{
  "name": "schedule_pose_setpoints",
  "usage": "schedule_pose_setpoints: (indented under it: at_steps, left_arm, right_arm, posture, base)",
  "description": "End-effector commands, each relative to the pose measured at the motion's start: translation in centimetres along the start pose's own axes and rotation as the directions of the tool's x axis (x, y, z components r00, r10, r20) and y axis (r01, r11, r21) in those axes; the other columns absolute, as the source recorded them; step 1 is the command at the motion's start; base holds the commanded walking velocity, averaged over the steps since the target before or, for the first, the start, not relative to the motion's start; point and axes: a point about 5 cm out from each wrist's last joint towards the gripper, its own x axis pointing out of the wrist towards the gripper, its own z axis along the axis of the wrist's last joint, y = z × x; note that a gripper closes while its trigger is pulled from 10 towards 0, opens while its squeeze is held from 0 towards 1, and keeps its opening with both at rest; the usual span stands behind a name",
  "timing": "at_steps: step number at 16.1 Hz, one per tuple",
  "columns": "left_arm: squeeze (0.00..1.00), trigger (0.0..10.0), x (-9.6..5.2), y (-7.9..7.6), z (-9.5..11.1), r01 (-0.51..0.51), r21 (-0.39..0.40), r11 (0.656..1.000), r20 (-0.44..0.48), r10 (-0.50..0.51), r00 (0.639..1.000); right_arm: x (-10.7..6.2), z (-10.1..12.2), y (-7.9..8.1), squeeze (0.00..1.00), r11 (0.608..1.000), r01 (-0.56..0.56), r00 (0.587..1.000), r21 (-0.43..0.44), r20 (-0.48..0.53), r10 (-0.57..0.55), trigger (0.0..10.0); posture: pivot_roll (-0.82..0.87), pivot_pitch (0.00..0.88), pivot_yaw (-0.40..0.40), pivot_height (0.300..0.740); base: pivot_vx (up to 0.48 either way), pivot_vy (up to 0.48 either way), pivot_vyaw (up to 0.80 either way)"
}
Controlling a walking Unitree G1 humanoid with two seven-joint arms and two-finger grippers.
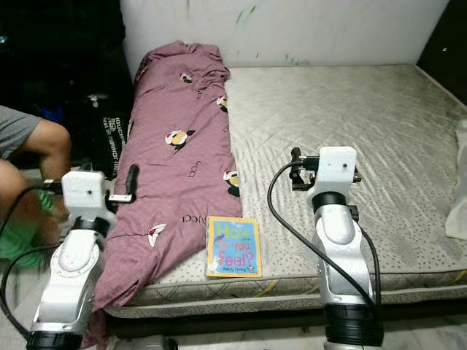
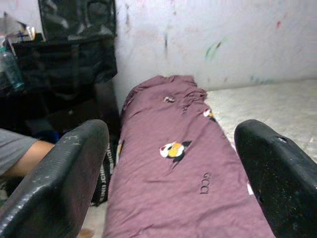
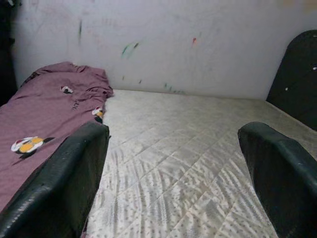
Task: Clean up the room
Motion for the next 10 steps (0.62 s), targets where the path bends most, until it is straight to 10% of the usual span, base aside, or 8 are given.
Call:
schedule_pose_setpoints:
  at_steps: [1, 10]
  left_arm:
    - [0.0, 10.0, 0.0, 0.2, 0.4, 0.0, 0.007, 1.0, 0.017, 0.0, 1.0]
    - [0.0, 10.0, -1.0, -0.2, -0.1, 0.061, 0.02, 0.998, -0.022, -0.06, 0.998]
  right_arm:
    - [0.0, -0.1, 0.0, 0.0, 1.0, 0.004, 1.0, -0.004, -0.008, -0.004, 10.0]
    - [-2.3, -2.5, -0.2, 0.0, 0.999, 0.035, 0.996, 0.018, -0.077, -0.033, 10.0]
  posture:
    - [-0.01, 0.0, -0.024, 0.74]
    - [0.0, 0.0, 0.042, 0.74]
  base:
    - [0.0, 0.0, 0.0]
    - [0.0, 0.0, 0.0]
